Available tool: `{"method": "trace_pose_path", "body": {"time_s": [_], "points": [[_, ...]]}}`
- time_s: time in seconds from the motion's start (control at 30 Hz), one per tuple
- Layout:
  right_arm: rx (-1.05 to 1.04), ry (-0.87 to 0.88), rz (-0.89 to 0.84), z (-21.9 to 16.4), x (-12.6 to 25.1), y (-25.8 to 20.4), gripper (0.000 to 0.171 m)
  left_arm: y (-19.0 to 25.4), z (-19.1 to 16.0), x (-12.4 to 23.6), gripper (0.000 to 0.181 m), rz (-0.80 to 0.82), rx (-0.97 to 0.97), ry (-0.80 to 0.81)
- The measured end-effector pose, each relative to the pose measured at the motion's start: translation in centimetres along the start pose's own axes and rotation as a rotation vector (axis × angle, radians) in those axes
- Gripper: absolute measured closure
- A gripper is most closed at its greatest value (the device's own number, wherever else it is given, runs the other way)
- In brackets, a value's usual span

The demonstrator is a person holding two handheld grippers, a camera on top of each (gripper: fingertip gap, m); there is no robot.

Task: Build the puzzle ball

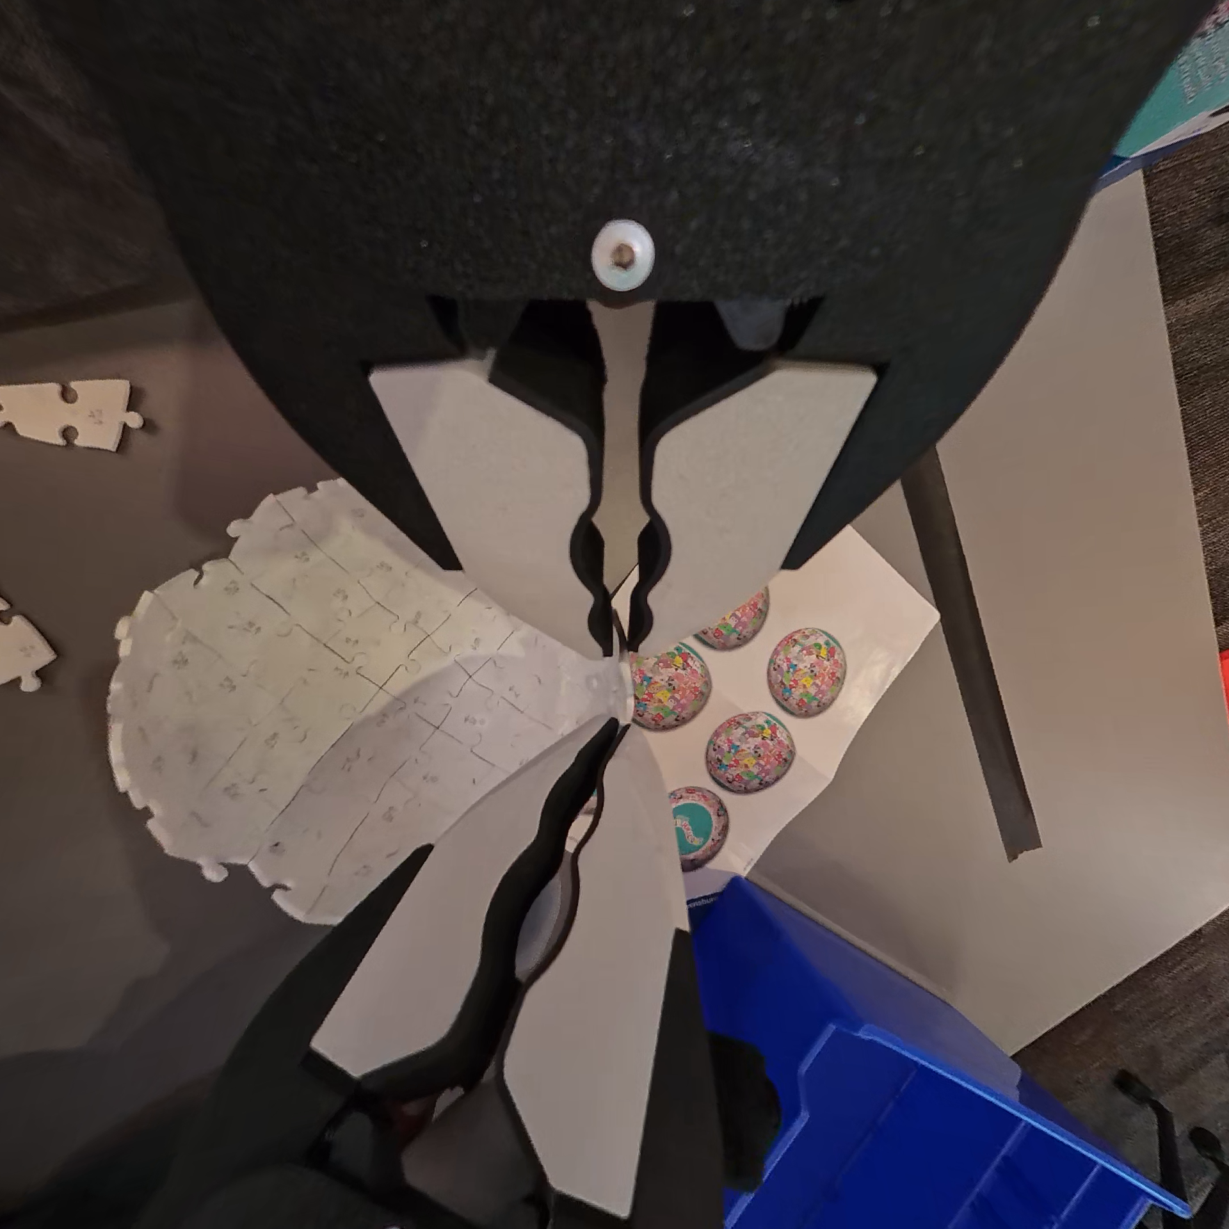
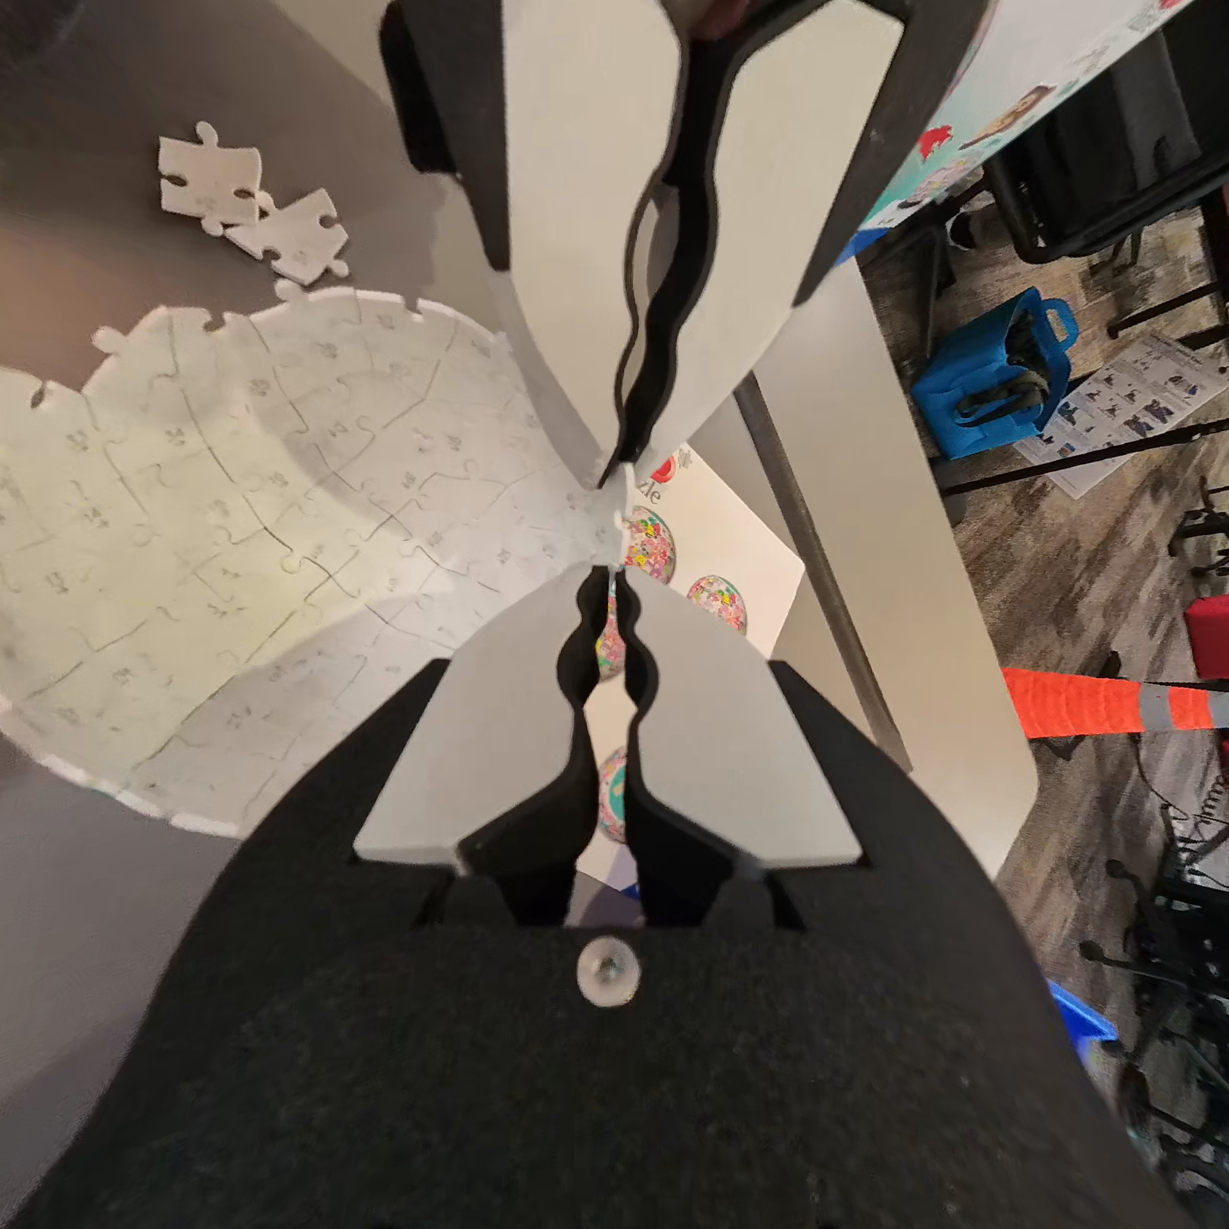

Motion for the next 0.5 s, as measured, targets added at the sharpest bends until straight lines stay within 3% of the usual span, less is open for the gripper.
{"method": "trace_pose_path", "body": {"time_s": [0.5], "points": [[0.031, -0.028, -0.033, 0.15, -0.07, -0.16, 0.169, -0.02, 0.01, 0.01, 0.177, 0.001, 0.001, -0.001]]}}
Point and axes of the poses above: each gripper's, where its closed fingertips meet, x back along the fingers, z out of its top, y = z × x across the jaws, the point moved 7 cm from there along x, back along the fingers, and after that the axes turned 15 degrees about z, right-handed, at the moved point
